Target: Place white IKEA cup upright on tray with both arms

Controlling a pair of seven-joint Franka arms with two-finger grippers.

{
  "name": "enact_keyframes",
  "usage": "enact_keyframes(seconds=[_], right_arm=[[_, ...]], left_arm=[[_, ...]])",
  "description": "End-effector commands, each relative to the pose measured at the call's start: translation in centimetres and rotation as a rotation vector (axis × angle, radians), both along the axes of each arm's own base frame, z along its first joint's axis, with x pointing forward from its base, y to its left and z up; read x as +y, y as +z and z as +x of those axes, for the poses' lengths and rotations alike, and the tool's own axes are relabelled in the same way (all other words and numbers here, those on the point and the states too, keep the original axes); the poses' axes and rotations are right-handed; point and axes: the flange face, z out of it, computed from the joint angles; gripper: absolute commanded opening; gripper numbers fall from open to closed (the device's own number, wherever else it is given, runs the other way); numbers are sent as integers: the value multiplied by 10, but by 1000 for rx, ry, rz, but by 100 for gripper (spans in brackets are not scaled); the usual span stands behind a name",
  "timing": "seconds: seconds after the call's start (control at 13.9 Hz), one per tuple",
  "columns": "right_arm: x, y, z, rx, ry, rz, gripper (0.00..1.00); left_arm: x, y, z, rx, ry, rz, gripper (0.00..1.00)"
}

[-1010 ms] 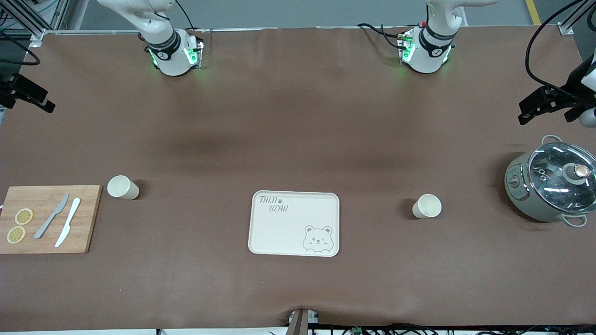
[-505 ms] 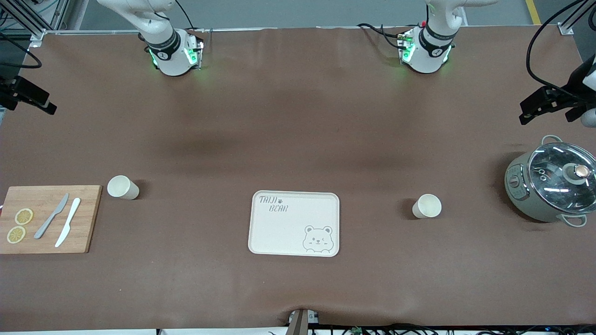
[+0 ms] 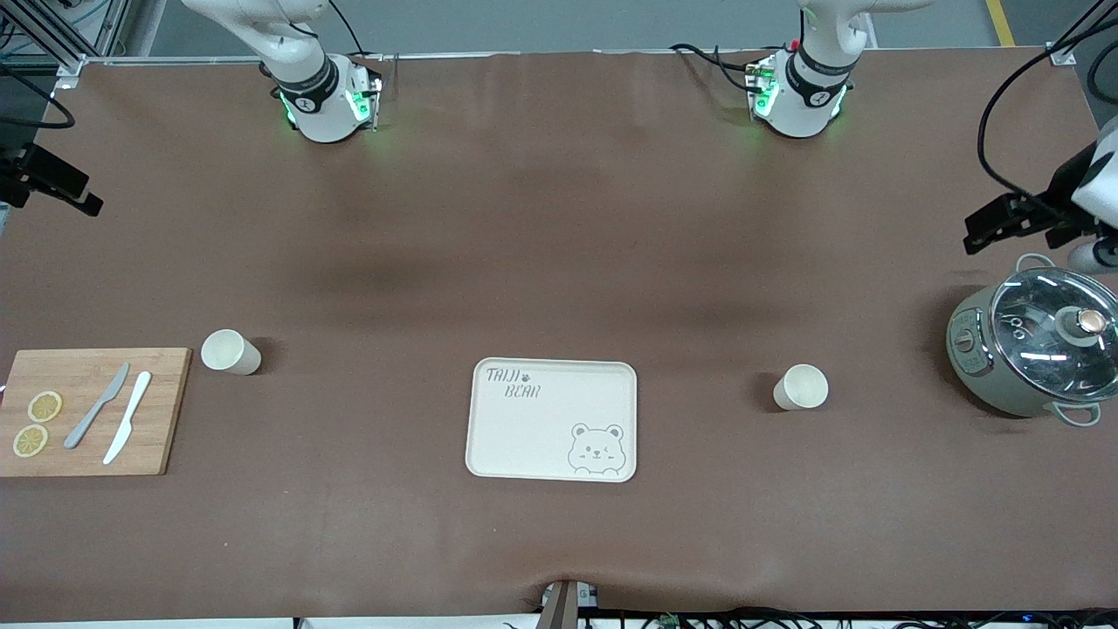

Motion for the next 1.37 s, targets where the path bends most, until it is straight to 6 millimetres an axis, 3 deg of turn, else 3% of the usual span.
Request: enact_keyframes(seconds=[0.0,0.22,0.51,0.94,1.15,1.3], right_arm=[[1,2,1,-5,-2,-5,100],[0,2,1,-6,-3,-5,100],[0,1,2,-3,-2,-5,100],[-2,-1,8,-23,-7,-4,100],[0,-36,41,-25,9,1,100],[0,-58,55,-4,11,3,100]], left_arm=[[-1,-42,10,-31,-4,-17,100],[-6,-99,21,-50,-14,-21,100],[-12,-148,42,-42,-19,-28,100],[-23,-254,57,-66,24,-113,100],[-44,-306,63,-50,24,-144,87],[-46,-331,65,-36,28,-149,81]])
